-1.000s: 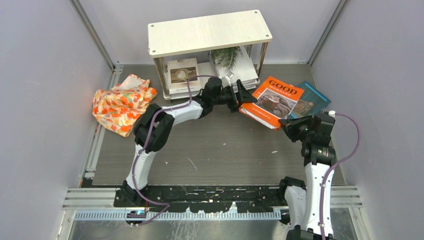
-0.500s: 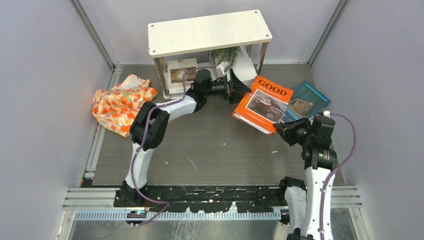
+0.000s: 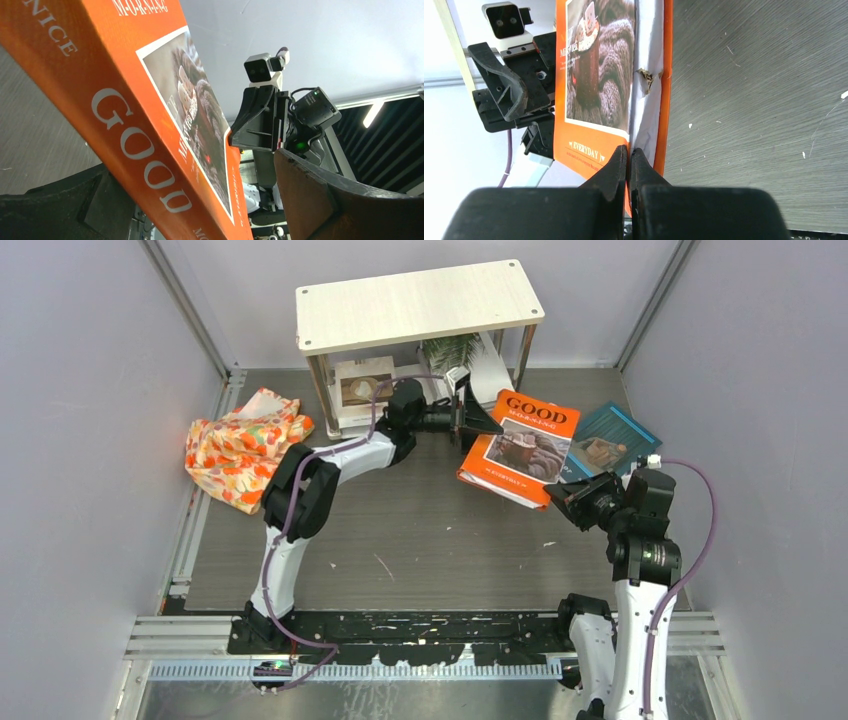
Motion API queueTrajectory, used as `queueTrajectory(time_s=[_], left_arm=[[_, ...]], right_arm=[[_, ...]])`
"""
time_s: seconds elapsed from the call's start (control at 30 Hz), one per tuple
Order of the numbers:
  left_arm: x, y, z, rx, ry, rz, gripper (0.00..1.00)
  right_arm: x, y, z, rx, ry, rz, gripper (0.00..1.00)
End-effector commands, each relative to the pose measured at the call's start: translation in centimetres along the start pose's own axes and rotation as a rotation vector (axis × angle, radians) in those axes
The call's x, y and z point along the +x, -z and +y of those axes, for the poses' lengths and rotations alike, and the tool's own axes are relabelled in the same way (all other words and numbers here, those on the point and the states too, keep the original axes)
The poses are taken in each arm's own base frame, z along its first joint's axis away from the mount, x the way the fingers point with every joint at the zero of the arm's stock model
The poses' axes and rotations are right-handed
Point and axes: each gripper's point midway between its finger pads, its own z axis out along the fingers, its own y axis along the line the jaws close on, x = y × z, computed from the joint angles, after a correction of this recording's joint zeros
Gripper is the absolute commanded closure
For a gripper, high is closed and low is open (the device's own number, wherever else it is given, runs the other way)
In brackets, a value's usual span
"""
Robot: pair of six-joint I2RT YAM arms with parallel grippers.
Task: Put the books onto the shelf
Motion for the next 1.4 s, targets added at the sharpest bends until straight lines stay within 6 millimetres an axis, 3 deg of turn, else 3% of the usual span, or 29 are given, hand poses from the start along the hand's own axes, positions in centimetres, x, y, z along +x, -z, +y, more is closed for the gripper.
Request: queueTrajectory(time_s=[0.0, 0.1, 0.33, 0.63, 0.93, 1.2, 1.37], left_arm=[[1.5, -0.5, -4.5, 0.084, -0.1, 0.075, 0.01], [2.1, -0.8, -4.8, 0.091, -0.103, 0.097, 0.05], [2.4, -0.4, -4.5, 0.082, -0.111, 0.086, 0.27], [1.5, 0.8, -3.7, 0.031, -0.114, -0.003, 0.38], [0.9, 0.7, -3.1, -0.045, -0.118, -0.069, 0.57], [1.0, 0.5, -2.8, -0.084, -0.113, -0.1, 0.66], [0.7, 1.2, -2.3, -0.133, -0.096, -0.179, 0.71]], right_arm=[[0.2, 1.7, 3.0, -0.106, 0.084, 0.0, 0.99], [0.3, 1.9, 3.3, -0.112, 0.09, 0.005, 0.99], [0.5, 2.3, 3.3, -0.099, 0.116, 0.013, 0.99], [1.1, 2.3, 2.5, -0.074, 0.138, 0.029, 0.99], [1.3, 2.0, 2.2, -0.063, 0.156, 0.04, 0.99], [1.2, 2.1, 2.1, -0.055, 0.17, 0.035, 0.99], [1.2, 2.1, 2.1, -0.054, 0.168, 0.031, 0.92]])
